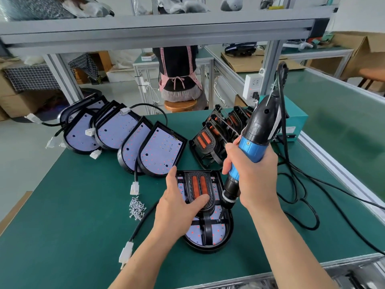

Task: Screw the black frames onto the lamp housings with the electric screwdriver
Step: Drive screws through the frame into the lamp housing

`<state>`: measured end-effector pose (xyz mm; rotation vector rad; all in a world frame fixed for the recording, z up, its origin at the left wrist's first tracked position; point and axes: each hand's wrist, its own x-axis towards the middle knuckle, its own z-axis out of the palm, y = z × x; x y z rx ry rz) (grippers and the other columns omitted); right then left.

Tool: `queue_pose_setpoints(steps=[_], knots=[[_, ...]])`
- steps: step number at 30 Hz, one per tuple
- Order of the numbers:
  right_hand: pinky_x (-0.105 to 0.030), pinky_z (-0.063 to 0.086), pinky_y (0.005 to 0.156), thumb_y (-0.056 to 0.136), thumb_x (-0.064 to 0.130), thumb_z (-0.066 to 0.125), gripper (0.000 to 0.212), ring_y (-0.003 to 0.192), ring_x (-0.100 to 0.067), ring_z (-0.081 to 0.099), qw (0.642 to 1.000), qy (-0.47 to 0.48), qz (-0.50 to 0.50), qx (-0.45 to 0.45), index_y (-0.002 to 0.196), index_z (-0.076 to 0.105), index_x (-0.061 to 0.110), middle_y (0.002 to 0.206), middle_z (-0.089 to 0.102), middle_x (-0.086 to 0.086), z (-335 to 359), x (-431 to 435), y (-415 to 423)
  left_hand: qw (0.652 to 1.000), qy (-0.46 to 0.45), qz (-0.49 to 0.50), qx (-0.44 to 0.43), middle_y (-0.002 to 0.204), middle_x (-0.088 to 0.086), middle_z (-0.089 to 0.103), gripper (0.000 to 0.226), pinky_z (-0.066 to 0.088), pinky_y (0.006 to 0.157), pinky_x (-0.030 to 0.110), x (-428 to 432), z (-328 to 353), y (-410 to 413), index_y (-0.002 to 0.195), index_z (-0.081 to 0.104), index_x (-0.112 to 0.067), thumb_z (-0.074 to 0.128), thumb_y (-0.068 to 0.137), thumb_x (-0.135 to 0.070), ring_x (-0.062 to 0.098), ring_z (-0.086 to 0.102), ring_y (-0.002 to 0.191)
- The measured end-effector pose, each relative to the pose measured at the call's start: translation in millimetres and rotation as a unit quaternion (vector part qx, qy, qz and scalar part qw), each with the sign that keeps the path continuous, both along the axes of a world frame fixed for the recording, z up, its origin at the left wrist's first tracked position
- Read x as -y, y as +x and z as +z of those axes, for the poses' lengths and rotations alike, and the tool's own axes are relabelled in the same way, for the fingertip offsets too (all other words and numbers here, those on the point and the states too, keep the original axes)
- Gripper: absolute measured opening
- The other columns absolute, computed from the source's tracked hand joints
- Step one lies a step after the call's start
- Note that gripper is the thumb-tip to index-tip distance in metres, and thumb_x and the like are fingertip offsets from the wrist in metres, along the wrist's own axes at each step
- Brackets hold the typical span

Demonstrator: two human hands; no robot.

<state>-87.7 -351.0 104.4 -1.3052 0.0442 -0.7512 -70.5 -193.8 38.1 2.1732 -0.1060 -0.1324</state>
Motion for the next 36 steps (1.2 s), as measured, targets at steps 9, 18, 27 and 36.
queue_pose_setpoints(steps=[9, 18, 27, 36], knots=[[-0.033, 0.043, 0.052, 0.079, 0.003, 0.063, 0.014, 0.044, -0.022, 0.044, 0.995, -0.009, 0.093, -0.015, 0.074, 0.051, 0.009, 0.047, 0.048, -0.009, -1.2, 0.9, 5.8, 1.000, -0.017, 0.009, -0.002, 0.137, -0.002, 0.059, 0.101, 0.047, 0.100, 0.040, 2.3, -2.6, 0.9, 0.153, 0.012, -0.044, 0.079, 0.077, -0.050, 0.023, 0.058, 0.119], [-0.030, 0.042, 0.056, 0.077, 0.003, 0.064, 0.017, 0.046, -0.024, 0.046, 0.990, 0.029, 0.139, 0.002, 0.084, 0.064, 0.018, 0.051, 0.048, -0.010, 7.8, 6.9, -1.8, 1.000, -0.017, -0.008, -0.019, 0.138, -0.001, 0.057, 0.103, 0.048, 0.096, 0.038, 0.8, 1.9, 0.9, 0.154, 0.008, -0.044, 0.077, 0.078, -0.050, 0.021, 0.058, 0.115], [-0.021, 0.042, 0.054, 0.093, 0.010, 0.061, 0.010, 0.053, -0.009, 0.046, 0.943, 0.316, 0.078, 0.066, 0.087, 0.053, 0.015, 0.067, 0.050, 0.003, 26.6, 41.2, 5.3, 1.000, -0.014, -0.002, -0.025, 0.134, 0.001, 0.059, 0.110, 0.050, 0.087, 0.035, 5.1, 6.8, -4.0, 0.157, 0.000, -0.038, 0.077, 0.079, -0.051, 0.020, 0.060, 0.102], [-0.013, 0.041, 0.054, 0.099, 0.018, 0.054, 0.011, 0.055, -0.003, 0.045, 0.889, 0.453, 0.062, -0.013, 0.089, 0.056, 0.015, 0.070, 0.047, 0.008, -44.4, 53.1, 2.4, 0.974, 0.143, 0.091, 0.148, 0.100, -0.004, 0.055, 0.029, 0.044, 0.082, 0.038, -38.3, 22.2, -17.7, 0.101, 0.061, -0.021, 0.042, 0.100, -0.042, 0.026, 0.056, 0.099]])
